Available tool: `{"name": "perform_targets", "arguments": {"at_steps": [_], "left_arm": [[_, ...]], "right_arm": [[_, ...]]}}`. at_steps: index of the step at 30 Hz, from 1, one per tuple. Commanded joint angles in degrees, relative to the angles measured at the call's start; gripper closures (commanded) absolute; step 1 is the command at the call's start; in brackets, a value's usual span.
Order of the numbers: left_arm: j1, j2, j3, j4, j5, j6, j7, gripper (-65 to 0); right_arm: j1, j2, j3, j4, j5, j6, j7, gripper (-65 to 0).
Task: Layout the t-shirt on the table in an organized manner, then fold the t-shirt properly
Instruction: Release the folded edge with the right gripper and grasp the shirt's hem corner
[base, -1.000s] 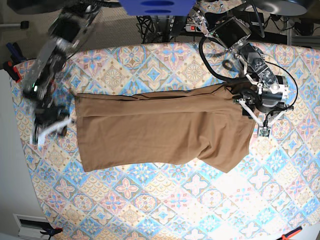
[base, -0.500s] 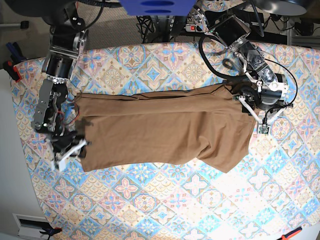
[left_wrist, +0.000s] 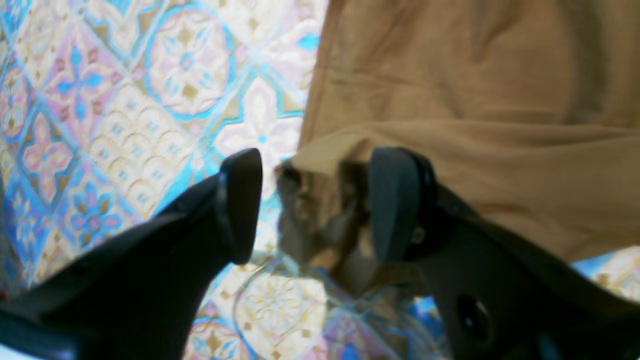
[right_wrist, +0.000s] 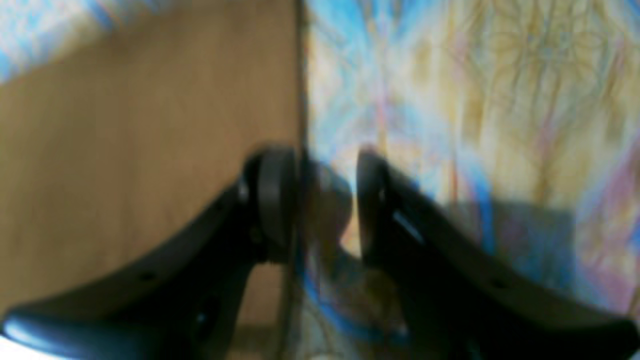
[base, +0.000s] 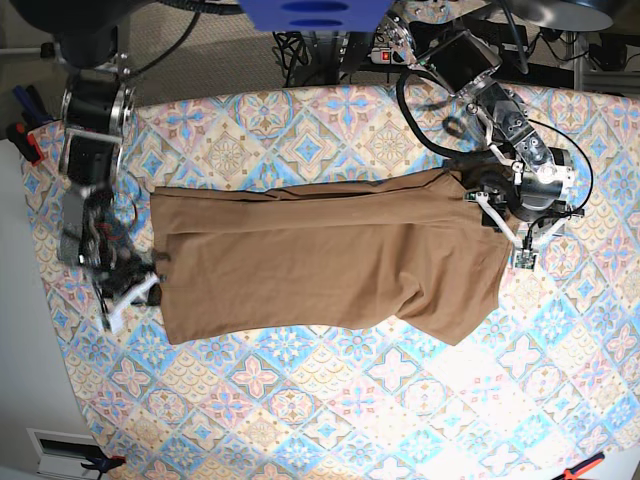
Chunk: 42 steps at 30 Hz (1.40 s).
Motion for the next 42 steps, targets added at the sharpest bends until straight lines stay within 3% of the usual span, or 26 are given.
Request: {"name": "perform_targets", "arguments": {"at_steps": [1,6,10,17,23,36,38,42], "left_arm": [[-0.74,-0.48,0.19,1.06,-0.12,0.34,-0.84,-33.1],[-0.74,-0.48,0.19,1.06,-0.12,0.34,-0.84,-33.1],[-0.74,-0.48,0.19,1.06,-0.12,0.34,-0.84,-33.1],[-0.74,-0.48,0.19,1.06,-0.12,0.34,-0.84,-33.1],[-0.74,-0.48,0.19,1.06,-0.12,0.34,-0.84,-33.1],[-0.74,-2.07,0.19,0.98,-0.03,0.34,-0.84,-33.1],[-0.74,-2.07,0.19,0.89,-0.03,0.34,-0.84,-33.1],[-0.74,-2.07,0.19,0.89,-0.03,0.34,-0.84,-33.1]], "right_arm": [[5.12,0.32,0.04,-0.45,1.92,1.1,4.02,-20.5],[6.61,0.32,-0.14,-12.75,1.92,2.86,11.31,-20.5],[10.83,0.06,-0.4,-18.82,1.92,3.91,14.13,-20.5],[11.89,-3.37,-7.7,-23.83,1.92,3.91,20.02,-20.5],[11.89,-5.74,-8.67,-24.09,1.92,3.91,20.54,-20.5],[11.62,-5.83,-8.75,-24.01,1.92,3.91,19.75,-20.3],[11.53,-6.36,-8.75,-23.57,1.92,3.91,17.99,-17.3],[11.53,-6.45,-8.75,-23.57,1.92,3.91,15.27,-2.8]]}}
